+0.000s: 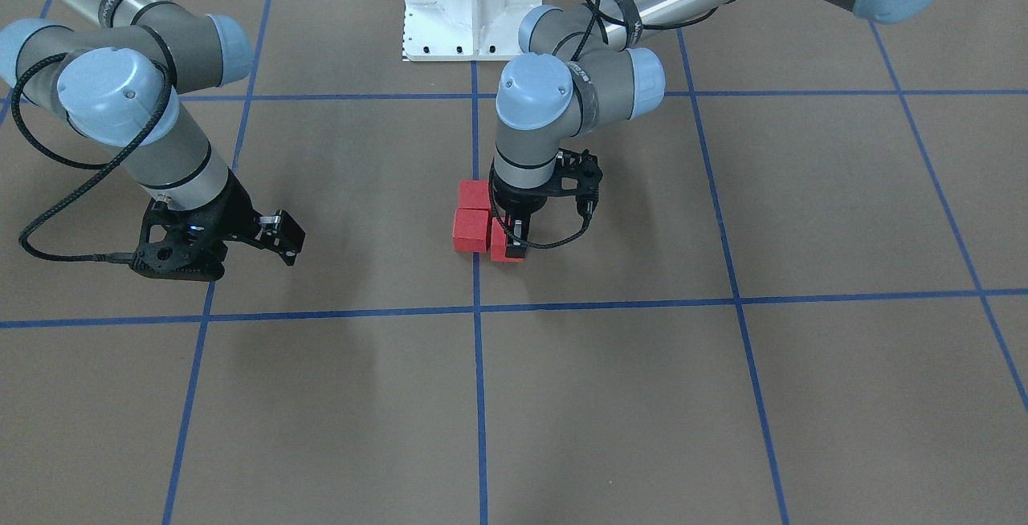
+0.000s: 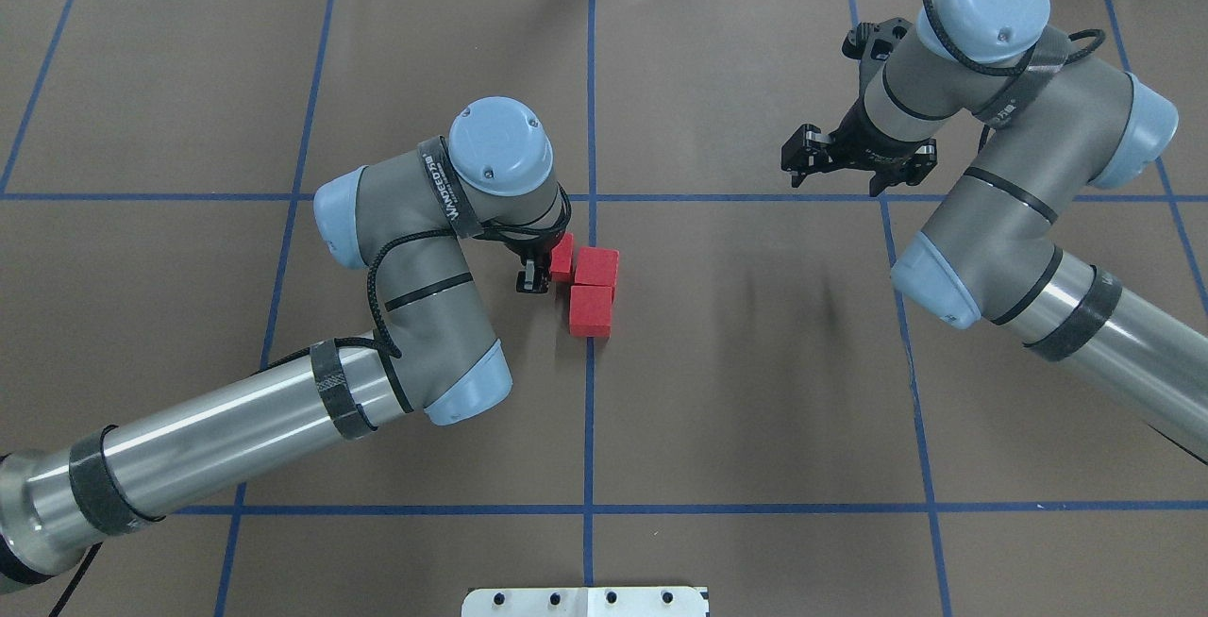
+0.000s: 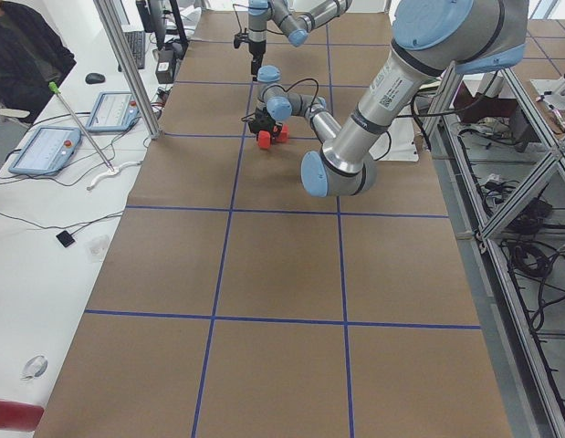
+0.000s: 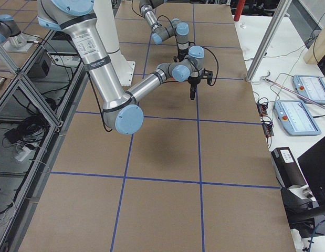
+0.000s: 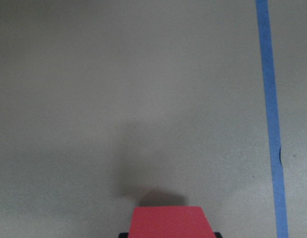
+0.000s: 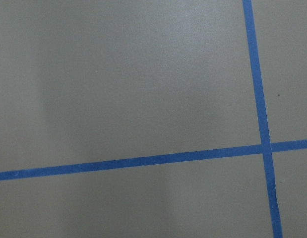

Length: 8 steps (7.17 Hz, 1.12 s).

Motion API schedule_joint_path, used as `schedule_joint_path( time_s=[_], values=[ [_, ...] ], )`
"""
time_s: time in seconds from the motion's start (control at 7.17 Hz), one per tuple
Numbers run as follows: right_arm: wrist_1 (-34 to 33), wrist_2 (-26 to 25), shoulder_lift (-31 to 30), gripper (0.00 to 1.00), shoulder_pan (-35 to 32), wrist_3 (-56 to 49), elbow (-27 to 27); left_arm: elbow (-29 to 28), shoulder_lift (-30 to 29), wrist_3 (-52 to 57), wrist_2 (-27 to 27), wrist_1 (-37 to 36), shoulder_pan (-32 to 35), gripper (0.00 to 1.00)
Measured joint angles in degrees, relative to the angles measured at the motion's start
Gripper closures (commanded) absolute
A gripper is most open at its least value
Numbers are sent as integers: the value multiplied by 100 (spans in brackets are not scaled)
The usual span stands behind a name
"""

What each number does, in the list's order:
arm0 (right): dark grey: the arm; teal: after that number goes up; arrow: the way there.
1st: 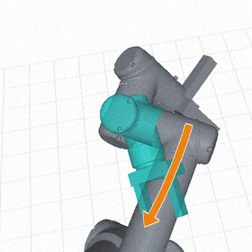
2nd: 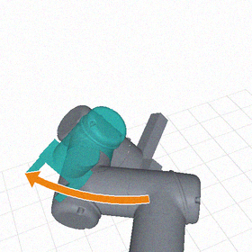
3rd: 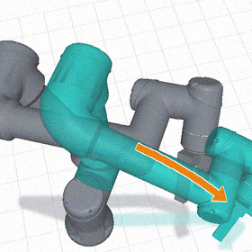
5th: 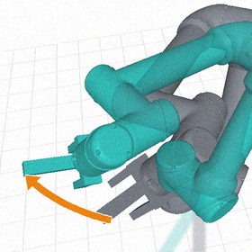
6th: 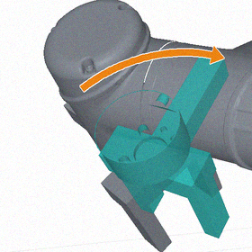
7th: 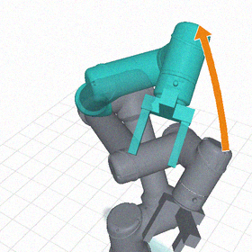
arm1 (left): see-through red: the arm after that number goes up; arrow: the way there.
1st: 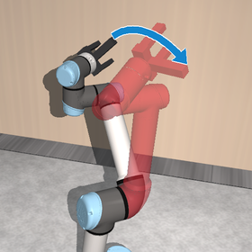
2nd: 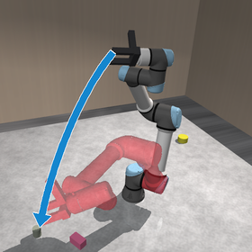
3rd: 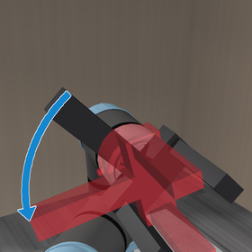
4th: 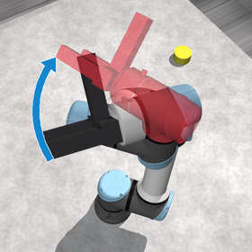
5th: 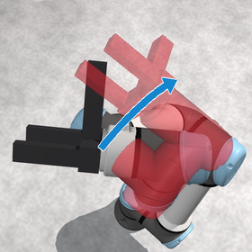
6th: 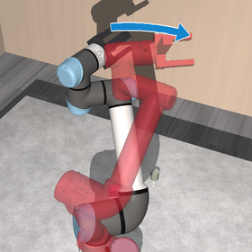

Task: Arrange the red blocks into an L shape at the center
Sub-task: 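Nudge the held red cube against the pair with the left gripper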

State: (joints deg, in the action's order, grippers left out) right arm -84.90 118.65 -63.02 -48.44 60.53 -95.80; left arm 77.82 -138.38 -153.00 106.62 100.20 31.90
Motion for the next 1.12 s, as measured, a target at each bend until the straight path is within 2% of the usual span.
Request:
schedule_joint_path(
  time_s=[1.12],
  values=[
    [2,0,-32,1,-2,-5,0,14,-6,-471,148,-101,-40,100]
  ],
)
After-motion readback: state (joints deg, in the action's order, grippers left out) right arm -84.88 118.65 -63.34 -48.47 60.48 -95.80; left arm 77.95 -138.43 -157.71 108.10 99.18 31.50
